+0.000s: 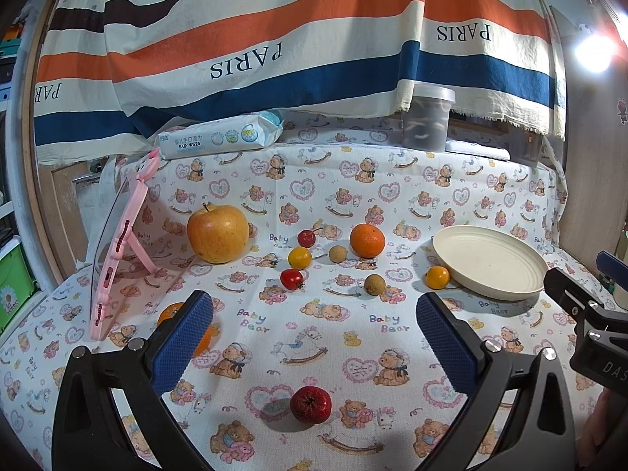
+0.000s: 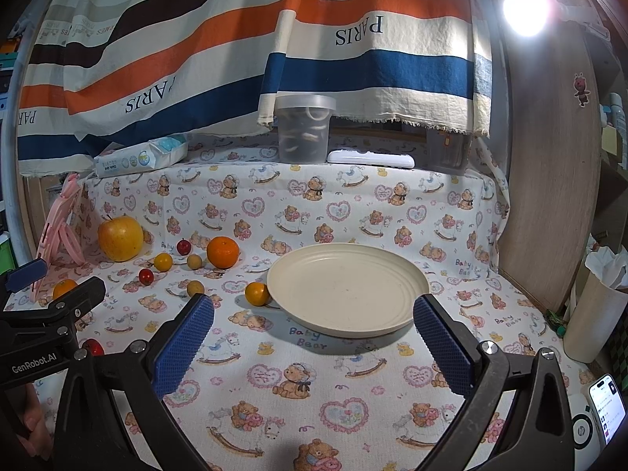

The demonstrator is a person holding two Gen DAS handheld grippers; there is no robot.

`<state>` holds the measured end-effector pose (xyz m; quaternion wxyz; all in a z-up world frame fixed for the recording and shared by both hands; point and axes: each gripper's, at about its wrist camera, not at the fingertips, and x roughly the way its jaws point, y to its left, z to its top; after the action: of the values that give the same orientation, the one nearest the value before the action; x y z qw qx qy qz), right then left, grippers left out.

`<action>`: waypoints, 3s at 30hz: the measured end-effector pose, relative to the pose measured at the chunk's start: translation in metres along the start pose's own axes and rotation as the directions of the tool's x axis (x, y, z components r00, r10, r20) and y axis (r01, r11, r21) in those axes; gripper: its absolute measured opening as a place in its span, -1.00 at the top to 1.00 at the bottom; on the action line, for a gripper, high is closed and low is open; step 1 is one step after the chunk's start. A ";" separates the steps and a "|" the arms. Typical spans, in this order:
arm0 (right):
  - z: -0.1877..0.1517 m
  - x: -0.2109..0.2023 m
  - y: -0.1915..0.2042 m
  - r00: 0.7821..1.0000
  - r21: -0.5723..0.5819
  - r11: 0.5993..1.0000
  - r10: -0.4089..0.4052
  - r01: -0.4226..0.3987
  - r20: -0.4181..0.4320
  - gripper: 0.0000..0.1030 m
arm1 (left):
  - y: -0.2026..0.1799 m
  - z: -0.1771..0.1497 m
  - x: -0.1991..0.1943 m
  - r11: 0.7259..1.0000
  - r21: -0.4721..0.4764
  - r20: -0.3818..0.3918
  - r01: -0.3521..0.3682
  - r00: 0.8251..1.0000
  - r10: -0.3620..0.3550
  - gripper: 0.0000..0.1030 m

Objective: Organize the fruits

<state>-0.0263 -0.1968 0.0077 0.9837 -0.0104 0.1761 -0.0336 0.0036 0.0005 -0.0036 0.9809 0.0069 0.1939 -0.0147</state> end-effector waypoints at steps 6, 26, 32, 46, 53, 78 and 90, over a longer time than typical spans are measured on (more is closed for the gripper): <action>0.000 0.000 0.000 1.000 0.000 1.000 0.000 0.000 0.000 -0.99 | 0.000 0.000 0.000 1.000 -0.001 -0.001 0.001 1.000 -0.001 -1.00; 0.000 0.001 0.001 1.000 0.000 1.000 -0.001 0.001 -0.003 -0.99 | 0.000 0.000 0.000 1.000 -0.001 -0.003 0.000 1.000 0.000 -1.00; 0.000 0.000 0.001 1.000 0.001 1.000 -0.001 0.001 -0.002 -0.99 | 0.000 0.000 0.000 1.000 -0.002 -0.003 0.000 1.000 0.000 -1.00; 0.001 -0.001 0.000 1.000 0.001 1.000 -0.001 0.001 -0.003 -0.99 | 0.000 0.001 0.001 1.000 -0.002 -0.003 0.000 1.000 0.000 -1.00; -0.003 -0.001 -0.001 1.000 -0.001 1.000 0.015 -0.015 0.005 -0.99 | -0.001 -0.004 -0.007 1.000 0.018 0.041 0.024 0.999 -0.025 -1.00; 0.002 -0.012 -0.001 0.998 0.022 0.998 -0.054 0.054 -0.034 -0.99 | 0.058 0.032 -0.011 0.999 0.014 -0.173 0.038 0.984 -0.035 -0.99; 0.018 0.010 -0.010 0.987 0.061 0.998 -0.005 0.015 -0.162 -0.97 | 0.103 0.025 0.051 0.993 -0.094 -0.383 -0.076 0.923 0.034 -0.95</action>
<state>-0.0110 -0.2075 0.0215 0.9659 0.0221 0.2540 -0.0446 0.0639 0.1017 0.0006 0.9235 -0.0374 0.3809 0.0248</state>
